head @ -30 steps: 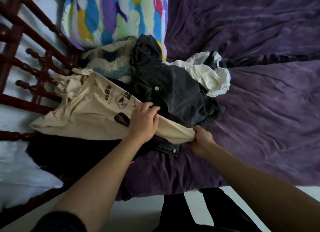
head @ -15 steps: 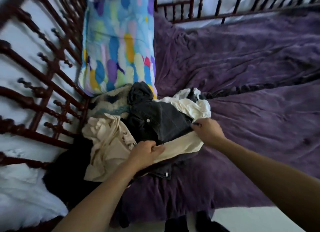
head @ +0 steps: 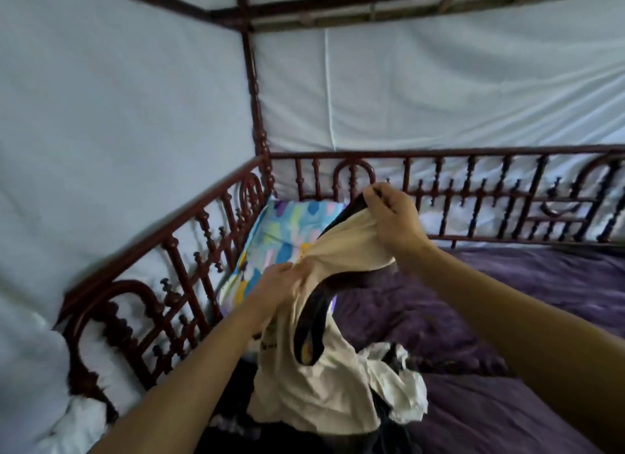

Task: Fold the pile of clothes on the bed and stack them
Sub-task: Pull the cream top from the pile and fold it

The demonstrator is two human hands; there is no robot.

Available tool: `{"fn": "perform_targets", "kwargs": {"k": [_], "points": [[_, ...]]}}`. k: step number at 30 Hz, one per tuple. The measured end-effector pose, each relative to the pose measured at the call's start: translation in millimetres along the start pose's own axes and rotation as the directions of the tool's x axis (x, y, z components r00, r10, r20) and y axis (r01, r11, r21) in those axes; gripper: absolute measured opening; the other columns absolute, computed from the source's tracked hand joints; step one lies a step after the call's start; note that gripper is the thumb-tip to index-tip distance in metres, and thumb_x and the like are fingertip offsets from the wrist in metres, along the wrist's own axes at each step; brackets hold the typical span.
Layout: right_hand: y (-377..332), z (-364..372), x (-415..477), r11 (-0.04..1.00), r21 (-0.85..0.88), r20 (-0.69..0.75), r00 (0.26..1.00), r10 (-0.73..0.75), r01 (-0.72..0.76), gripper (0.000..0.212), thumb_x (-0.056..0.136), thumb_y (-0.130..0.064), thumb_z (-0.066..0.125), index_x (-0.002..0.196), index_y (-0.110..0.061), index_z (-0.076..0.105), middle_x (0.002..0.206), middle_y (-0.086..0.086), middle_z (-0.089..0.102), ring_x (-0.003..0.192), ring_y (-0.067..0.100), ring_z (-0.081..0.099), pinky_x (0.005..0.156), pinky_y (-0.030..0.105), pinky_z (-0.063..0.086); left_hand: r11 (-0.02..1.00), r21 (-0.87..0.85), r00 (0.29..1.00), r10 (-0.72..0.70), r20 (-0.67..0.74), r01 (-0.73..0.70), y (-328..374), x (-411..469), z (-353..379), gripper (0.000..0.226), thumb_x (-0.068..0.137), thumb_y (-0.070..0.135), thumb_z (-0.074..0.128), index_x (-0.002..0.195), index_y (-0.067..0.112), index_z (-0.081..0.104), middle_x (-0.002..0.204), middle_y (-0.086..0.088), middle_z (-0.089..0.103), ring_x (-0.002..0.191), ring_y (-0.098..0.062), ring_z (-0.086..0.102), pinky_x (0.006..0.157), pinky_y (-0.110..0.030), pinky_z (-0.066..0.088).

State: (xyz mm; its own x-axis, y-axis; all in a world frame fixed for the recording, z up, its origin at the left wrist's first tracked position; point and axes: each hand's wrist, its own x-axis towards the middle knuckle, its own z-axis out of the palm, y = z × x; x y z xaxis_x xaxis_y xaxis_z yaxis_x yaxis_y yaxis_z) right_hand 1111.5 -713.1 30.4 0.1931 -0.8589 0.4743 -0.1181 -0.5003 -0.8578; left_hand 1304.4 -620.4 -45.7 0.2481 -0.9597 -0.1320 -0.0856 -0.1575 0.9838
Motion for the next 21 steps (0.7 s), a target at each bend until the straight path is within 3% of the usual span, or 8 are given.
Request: {"fn": "perform_targets", "kwargs": {"k": [2,3,8,10,14,16,19,21], "points": [[-30,-9,20,0.997,0.021,0.015,0.997,-0.076,0.076,0.027,0.095,-0.020,0.053,0.074,-0.003,0.056,0.062,-0.004,0.043,0.055,-0.001,0.036,0.052,0.017,0.031,0.933,-0.348,0.996,-0.070,0.062,0.087,32,2,-2,0.045,0.092,0.042,0.049,0.070,0.008,0.068,0.067,-0.008,0.064,0.064,-0.018,0.060,0.067,-0.030,0.046],[-45,-13,29,0.994,0.034,0.026,0.994,-0.103,0.102,0.027,0.095,-0.018,0.054,0.073,-0.003,0.057,0.062,-0.005,0.044,0.057,0.000,0.038,0.055,0.019,0.032,0.915,-0.395,0.997,-0.064,0.049,0.078,44,2,-3,0.041,0.095,0.032,0.046,0.065,0.010,0.065,0.062,-0.007,0.061,0.059,-0.016,0.058,0.064,-0.029,0.044],[-95,-33,60,0.989,0.036,0.158,0.977,-0.144,0.140,0.025,0.091,-0.026,0.062,0.073,-0.010,0.070,0.069,0.003,0.061,0.066,0.010,0.054,0.064,0.024,0.044,0.978,0.046,0.976,0.206,-0.075,-0.203,88,-5,-4,0.020,0.081,-0.009,0.056,0.081,0.007,0.067,0.068,-0.010,0.062,0.061,-0.017,0.054,0.059,-0.027,0.041],[-106,-39,67,0.987,0.006,0.208,0.965,-0.159,0.162,0.027,0.090,-0.029,0.064,0.075,-0.008,0.072,0.070,0.006,0.063,0.064,0.010,0.056,0.061,0.022,0.045,0.953,0.174,0.963,0.261,-0.059,-0.248,98,-4,-4,0.025,0.078,-0.013,0.058,0.087,0.009,0.069,0.069,-0.007,0.063,0.062,-0.013,0.055,0.060,-0.023,0.041],[-115,-45,76,0.975,-0.105,0.314,0.937,-0.153,0.194,0.027,0.089,-0.032,0.067,0.067,-0.016,0.072,0.061,-0.001,0.060,0.055,0.007,0.053,0.052,0.018,0.042,0.836,0.437,0.924,0.382,-0.026,-0.333,110,-1,0,0.018,0.077,-0.003,0.060,0.063,0.006,0.065,0.055,0.001,0.051,0.050,-0.004,0.045,0.048,-0.012,0.034],[-112,-49,79,0.961,-0.165,0.344,0.926,-0.154,0.221,0.028,0.083,-0.042,0.071,0.067,-0.019,0.071,0.060,0.001,0.059,0.055,0.010,0.052,0.052,0.023,0.041,0.842,0.419,0.904,0.416,-0.100,-0.341,115,0,3,0.023,0.077,-0.002,0.057,0.057,0.010,0.057,0.052,0.002,0.044,0.049,-0.005,0.040,0.049,-0.017,0.032],[-103,-67,83,0.891,-0.355,0.387,0.912,-0.135,0.283,0.040,0.063,-0.065,0.073,0.070,-0.026,0.071,0.066,0.000,0.066,0.057,0.004,0.057,0.054,0.023,0.046,0.936,0.174,0.890,0.346,-0.296,-0.306,128,4,-5,0.033,0.075,-0.002,0.047,0.050,0.019,0.050,0.053,-0.001,0.039,0.056,-0.015,0.037,0.054,-0.028,0.028],[-94,-82,86,0.786,-0.526,0.438,0.895,-0.079,0.327,0.038,0.060,-0.066,0.075,0.069,-0.029,0.069,0.067,-0.006,0.065,0.060,0.002,0.058,0.055,0.020,0.046,0.956,0.072,0.894,0.291,-0.340,-0.284,139,4,-13,0.010,0.067,0.009,0.047,0.063,0.017,0.052,0.064,-0.006,0.043,0.064,-0.019,0.040,0.060,-0.033,0.031]]}}
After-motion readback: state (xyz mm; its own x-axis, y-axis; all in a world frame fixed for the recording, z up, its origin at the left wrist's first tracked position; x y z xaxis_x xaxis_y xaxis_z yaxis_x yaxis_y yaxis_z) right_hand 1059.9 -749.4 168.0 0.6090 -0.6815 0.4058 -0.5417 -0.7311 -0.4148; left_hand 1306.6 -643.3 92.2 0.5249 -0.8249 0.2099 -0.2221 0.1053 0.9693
